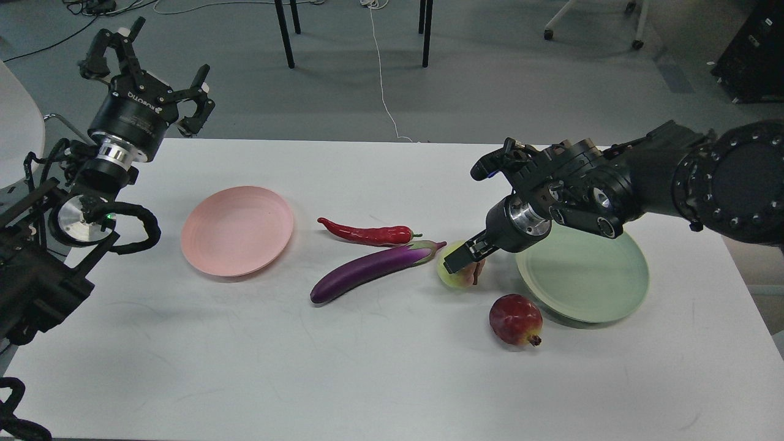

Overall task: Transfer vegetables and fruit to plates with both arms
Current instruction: 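Grasp the peach with the right gripper and lift it, then carry the peach onto the green plate and release it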

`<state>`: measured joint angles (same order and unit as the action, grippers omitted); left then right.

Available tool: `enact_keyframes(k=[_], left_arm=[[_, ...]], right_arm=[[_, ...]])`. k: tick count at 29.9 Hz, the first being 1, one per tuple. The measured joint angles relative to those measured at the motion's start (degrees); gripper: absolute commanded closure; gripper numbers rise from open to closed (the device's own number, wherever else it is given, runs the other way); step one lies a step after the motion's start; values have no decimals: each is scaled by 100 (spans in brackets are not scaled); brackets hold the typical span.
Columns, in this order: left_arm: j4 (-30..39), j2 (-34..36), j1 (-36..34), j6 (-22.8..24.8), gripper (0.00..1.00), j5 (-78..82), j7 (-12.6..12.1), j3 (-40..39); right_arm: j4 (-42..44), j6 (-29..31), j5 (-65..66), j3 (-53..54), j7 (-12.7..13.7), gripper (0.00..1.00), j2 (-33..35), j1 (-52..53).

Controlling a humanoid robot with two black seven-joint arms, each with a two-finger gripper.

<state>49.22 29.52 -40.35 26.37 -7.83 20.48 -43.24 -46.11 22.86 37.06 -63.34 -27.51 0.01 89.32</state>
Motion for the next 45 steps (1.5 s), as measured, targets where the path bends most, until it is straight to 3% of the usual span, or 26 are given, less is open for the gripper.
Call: enact_keyframes(k=[2, 5, 12, 19, 28, 35, 39, 45], left_arm=[[0, 0, 0, 0, 2, 1, 0, 0], [0, 32, 17, -3, 2, 0, 3, 0], [0, 145, 95, -9, 2, -16, 8, -35], [27, 296, 113, 59, 2, -17, 7, -34], [110, 316, 116, 63, 2, -18, 0, -42], [181, 309, 116, 19, 2, -23, 0, -41], [186, 327, 116, 19, 2, -23, 0, -36], [186, 369, 116, 64, 2, -21, 0, -17]], right_arm=[[16, -18, 1, 4, 0, 24, -1, -56], [33, -22, -1, 14, -14, 35, -2, -81], [-168, -24, -12, 40, -51, 35, 31, 377], [-1076, -18, 92, 31, -50, 34, 1237, 974], [-1176, -109, 915, 49, -48, 31, 2855, 424], [-1138, -445, 974, 68, -48, 19, 3032, -14], [-1150, -514, 965, 75, -48, 6, 3034, -95], [-1267, -519, 904, 128, -49, 5, 3256, 74]])
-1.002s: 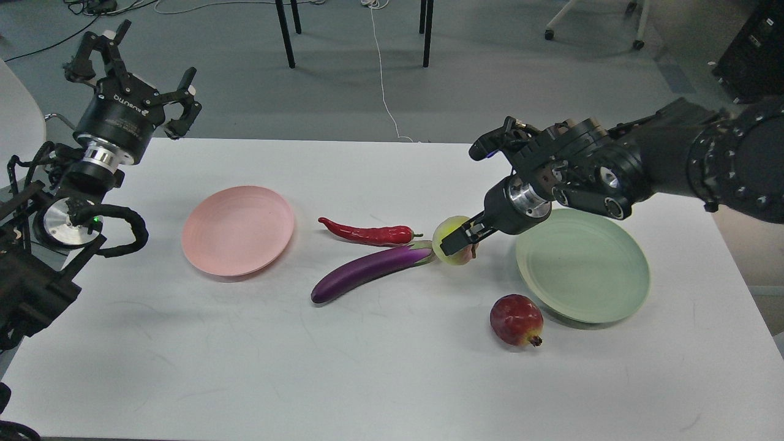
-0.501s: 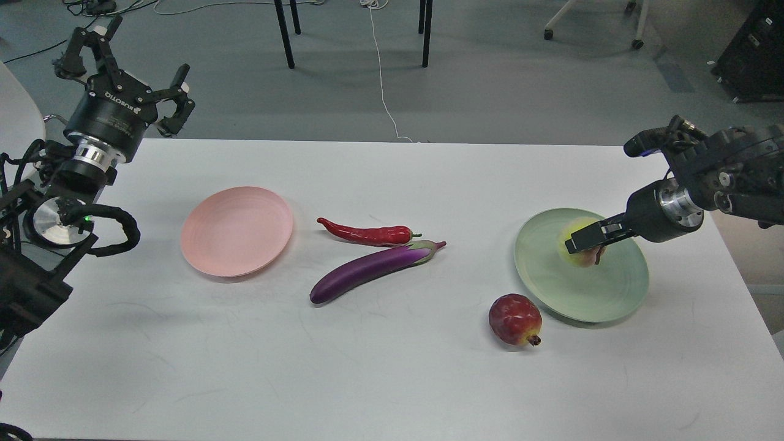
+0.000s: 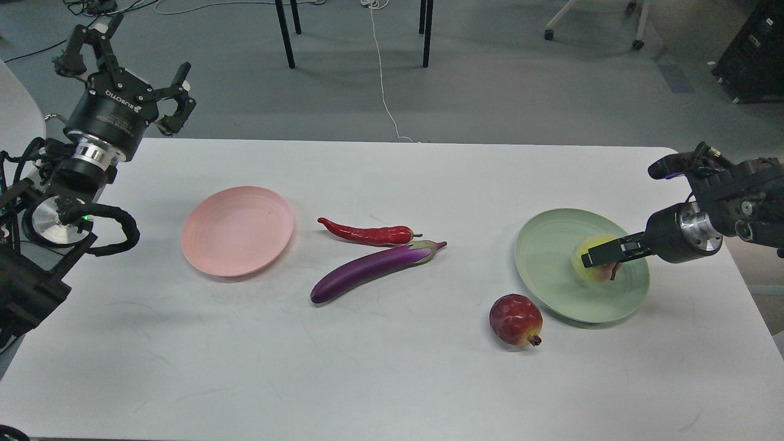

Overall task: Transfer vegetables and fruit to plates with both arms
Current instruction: 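Carry the peach onto the green plate and release it, then reach the right gripper down to the red pomegranate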

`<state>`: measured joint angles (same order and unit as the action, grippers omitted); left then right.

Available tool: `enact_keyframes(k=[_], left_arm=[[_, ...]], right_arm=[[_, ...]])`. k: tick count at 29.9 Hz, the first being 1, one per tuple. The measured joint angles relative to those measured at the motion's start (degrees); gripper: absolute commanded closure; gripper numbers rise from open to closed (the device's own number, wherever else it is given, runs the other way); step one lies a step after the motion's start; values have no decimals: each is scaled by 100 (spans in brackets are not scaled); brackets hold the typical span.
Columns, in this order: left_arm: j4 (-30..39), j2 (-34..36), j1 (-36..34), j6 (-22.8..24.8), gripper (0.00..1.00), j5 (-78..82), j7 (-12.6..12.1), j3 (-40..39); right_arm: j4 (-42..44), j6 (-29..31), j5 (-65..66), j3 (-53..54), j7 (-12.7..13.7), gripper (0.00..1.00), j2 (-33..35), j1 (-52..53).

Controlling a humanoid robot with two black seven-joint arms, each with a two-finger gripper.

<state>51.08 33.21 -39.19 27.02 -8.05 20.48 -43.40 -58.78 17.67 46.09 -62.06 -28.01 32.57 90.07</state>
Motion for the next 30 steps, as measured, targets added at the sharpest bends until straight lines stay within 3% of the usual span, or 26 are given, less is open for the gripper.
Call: enact_keyframes(k=[10, 16, 30], left_arm=[[-2, 1, 0, 13, 2, 5, 0, 18], [-2, -22, 0, -9, 2, 5, -16, 41], [-7, 9, 0, 5, 2, 5, -1, 25]], right_arm=[[-1064, 94, -14, 257, 0, 4, 51, 994], [-1539, 55, -297, 379, 0, 4, -574, 1148], [-1507, 18, -421, -141, 1, 5, -1870, 754]])
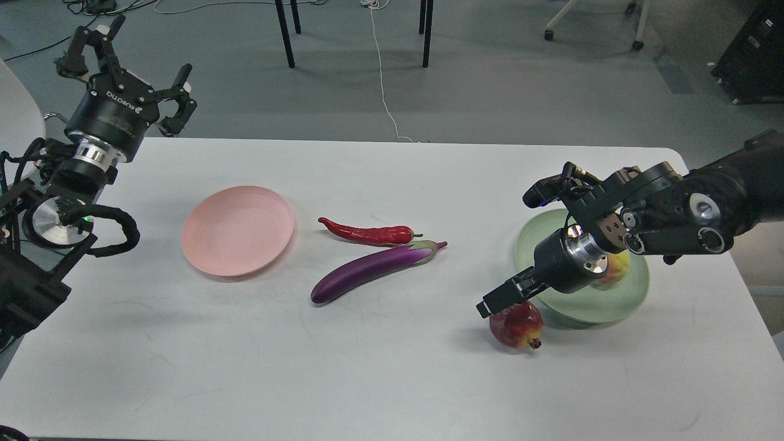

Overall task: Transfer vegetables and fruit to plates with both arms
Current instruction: 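Reach the right gripper down to the red pomegranate, then grasp the pomegranate and place it on the green plate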

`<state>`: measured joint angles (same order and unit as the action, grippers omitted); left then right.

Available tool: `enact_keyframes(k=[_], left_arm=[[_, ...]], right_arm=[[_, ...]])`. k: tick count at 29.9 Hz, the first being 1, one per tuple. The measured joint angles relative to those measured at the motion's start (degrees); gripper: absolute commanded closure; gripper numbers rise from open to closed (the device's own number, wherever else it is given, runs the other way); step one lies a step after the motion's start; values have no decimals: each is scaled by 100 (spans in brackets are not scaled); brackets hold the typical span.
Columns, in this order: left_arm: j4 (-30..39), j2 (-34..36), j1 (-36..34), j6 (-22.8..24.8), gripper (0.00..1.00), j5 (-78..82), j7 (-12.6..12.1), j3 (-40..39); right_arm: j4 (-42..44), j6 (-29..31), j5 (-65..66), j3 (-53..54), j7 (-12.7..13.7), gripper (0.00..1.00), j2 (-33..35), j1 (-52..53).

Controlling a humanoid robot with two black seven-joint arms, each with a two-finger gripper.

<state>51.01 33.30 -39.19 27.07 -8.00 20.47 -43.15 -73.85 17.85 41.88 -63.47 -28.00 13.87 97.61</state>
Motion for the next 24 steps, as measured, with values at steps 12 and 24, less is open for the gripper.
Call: enact_keyframes(k=[12, 24], left_arm=[[0, 117, 17, 9, 2, 0, 7, -35], [-12, 161, 115, 18, 2, -17, 10, -45]], right_arm=[[57, -10, 20, -262, 111, 5, -319, -65], [-51, 23, 266, -558, 50, 42, -460, 11]])
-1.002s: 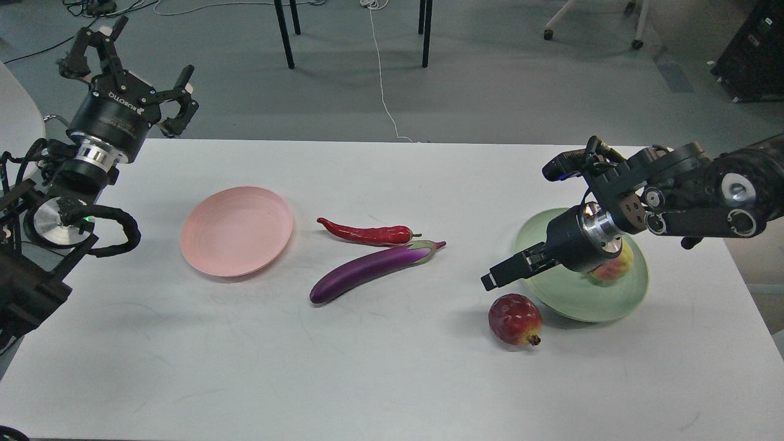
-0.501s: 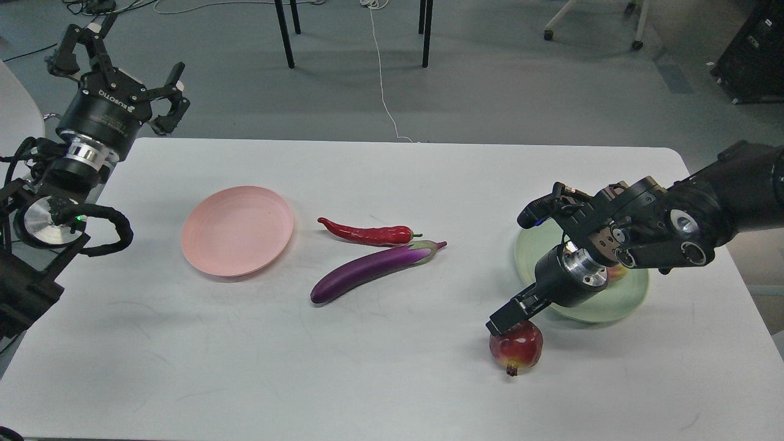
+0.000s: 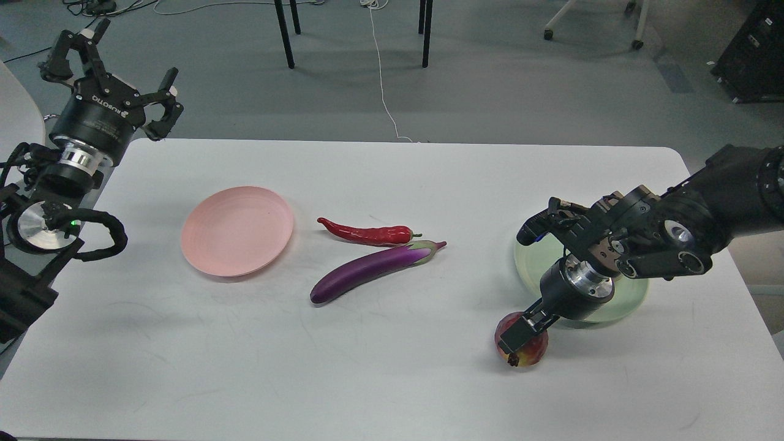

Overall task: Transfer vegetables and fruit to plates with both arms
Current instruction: 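Grasp the pomegranate and place it on the green plate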

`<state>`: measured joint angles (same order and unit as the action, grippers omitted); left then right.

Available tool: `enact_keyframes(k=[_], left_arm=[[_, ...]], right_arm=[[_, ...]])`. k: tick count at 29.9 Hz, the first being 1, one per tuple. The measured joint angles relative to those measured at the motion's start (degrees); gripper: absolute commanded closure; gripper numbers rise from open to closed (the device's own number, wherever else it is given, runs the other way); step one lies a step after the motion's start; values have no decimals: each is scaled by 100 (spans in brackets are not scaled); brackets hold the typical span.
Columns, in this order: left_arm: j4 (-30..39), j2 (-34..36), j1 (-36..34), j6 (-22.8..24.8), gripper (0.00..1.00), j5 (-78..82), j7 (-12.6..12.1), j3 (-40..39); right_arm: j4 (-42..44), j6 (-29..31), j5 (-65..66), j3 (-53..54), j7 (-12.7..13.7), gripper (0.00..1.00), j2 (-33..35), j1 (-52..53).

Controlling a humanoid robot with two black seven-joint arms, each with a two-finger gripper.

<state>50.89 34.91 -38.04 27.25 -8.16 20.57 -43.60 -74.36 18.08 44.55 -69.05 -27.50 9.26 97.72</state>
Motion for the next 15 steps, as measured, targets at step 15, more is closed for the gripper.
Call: enact_keyframes(k=[15], left_arm=[[7, 15, -2, -7, 2, -1, 0, -17]], right_arm=[[238, -1, 96, 302, -46, 40, 1026, 649]])
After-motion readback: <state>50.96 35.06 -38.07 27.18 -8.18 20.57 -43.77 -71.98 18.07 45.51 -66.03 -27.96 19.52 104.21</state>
